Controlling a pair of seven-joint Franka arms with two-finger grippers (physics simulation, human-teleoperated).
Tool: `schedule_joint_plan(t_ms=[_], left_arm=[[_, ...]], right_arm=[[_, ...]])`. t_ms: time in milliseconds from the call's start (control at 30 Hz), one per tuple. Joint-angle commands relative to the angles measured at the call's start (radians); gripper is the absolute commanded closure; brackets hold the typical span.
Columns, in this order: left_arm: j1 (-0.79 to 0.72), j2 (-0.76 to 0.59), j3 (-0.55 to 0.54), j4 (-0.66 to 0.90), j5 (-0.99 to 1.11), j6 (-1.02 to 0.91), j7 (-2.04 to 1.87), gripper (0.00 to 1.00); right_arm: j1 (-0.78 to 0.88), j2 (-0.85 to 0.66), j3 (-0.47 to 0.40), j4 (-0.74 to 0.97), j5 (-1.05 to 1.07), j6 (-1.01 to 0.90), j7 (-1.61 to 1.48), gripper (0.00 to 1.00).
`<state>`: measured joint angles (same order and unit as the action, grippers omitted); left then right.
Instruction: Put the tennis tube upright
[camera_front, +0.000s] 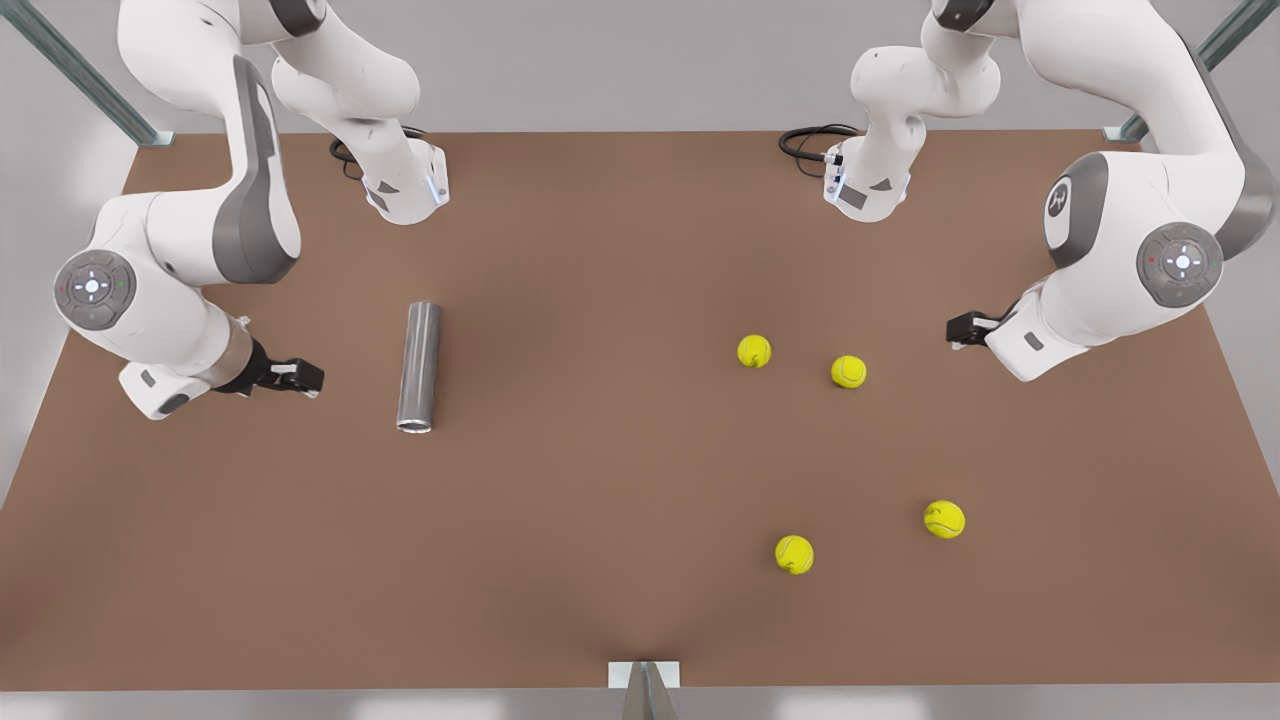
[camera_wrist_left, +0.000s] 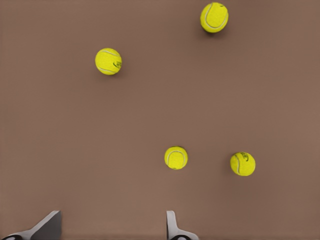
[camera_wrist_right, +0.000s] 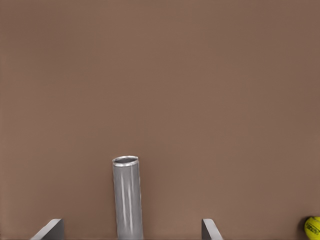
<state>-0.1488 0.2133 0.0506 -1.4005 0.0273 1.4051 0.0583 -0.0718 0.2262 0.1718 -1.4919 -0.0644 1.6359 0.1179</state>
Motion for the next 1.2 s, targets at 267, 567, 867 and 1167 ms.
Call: schedule_joint_plan(t_ms=[267,567,867,1167], left_arm=[[0.003,0.0,-0.018,0.0,0.005,-0.002,-0.002,0.0],[0.003,0.003,-0.018,0.0,0.005,-0.003,-0.002,0.0],[0.002,0.003,-0.018,-0.002,0.003,-0.005,-0.002,0.0],[0.002,0.015,-0.049,-0.002,0.003,-0.003,-0.005,0.0]], right_arm=[[0.023,0.004,0.006,-0.35,0.098,0.142,0.088,0.0],[0.023,-0.033,0.043,-0.666,0.043,0.478,0.088,0.0],[0.044,0.042,0.045,-0.798,0.041,0.693,0.091,0.0],[0.052,0.03,0.045,-0.916,0.041,0.803,0.091,0.0]])
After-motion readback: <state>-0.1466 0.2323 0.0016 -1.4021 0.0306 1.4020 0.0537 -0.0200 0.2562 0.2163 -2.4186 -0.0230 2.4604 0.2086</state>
